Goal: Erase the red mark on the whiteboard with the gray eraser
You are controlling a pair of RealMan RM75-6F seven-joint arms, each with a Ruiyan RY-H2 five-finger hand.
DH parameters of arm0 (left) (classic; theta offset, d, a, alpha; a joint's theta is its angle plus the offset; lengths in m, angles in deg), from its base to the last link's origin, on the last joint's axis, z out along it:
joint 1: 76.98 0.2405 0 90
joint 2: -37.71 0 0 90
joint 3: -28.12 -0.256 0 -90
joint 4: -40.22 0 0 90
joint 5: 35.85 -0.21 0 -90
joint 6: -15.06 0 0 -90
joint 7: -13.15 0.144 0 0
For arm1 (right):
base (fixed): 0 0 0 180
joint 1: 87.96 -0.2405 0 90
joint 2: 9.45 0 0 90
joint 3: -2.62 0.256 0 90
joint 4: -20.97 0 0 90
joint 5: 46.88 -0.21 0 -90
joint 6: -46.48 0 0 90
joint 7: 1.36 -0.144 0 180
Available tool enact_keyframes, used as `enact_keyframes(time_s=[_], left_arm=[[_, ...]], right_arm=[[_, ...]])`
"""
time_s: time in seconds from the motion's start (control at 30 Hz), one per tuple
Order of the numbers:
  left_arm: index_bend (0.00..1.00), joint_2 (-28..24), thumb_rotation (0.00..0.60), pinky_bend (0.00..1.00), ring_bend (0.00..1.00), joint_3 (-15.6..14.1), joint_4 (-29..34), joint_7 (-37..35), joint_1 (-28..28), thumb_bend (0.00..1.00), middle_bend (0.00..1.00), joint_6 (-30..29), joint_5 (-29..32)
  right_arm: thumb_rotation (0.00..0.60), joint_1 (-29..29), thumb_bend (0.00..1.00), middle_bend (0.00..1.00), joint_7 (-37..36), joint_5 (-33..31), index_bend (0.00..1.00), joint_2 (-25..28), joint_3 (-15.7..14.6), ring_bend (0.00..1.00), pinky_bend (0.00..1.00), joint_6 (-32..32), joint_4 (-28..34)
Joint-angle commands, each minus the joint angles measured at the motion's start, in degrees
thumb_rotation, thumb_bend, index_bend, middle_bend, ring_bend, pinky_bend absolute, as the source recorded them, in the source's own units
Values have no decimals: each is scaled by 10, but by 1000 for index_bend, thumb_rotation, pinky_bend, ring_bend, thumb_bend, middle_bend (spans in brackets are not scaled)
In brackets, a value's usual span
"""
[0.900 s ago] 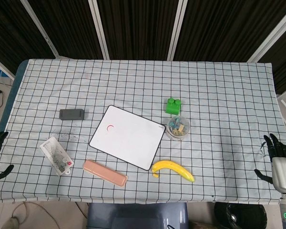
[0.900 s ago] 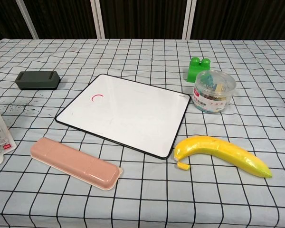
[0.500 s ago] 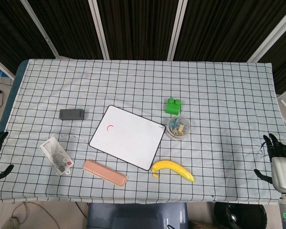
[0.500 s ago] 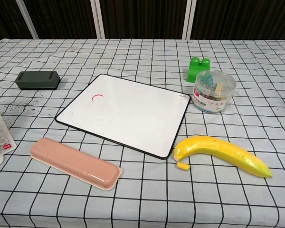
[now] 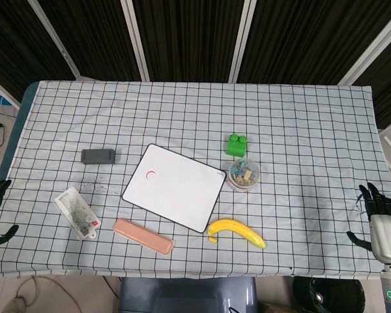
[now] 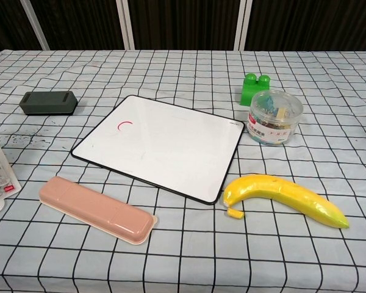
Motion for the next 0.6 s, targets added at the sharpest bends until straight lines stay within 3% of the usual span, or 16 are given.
enact_keyframes(time_s=[0.03,0.3,0.47,0.6], left_arm=[[36,0,600,0,0,0,0,1,0,134,119,1,0],[36,9,600,0,0,11,14,28,-16,133,123,19,12],[30,4,600,0,0,34,42,73,-47,128,122,45,18],[19,-1,600,2,0,52,59,98,-85,111,105,105,52]], right_arm=[[600,0,30,84,0,0,0,0,0,168,183,0,1],[600,2,30,84,-4,0,0,0,-1,168,183,0,5],[600,1,30,84,-6,1,0,1,-2,167,183,1,5],[600,1,30,84,-8,2,0,0,-3,168,183,2,5]])
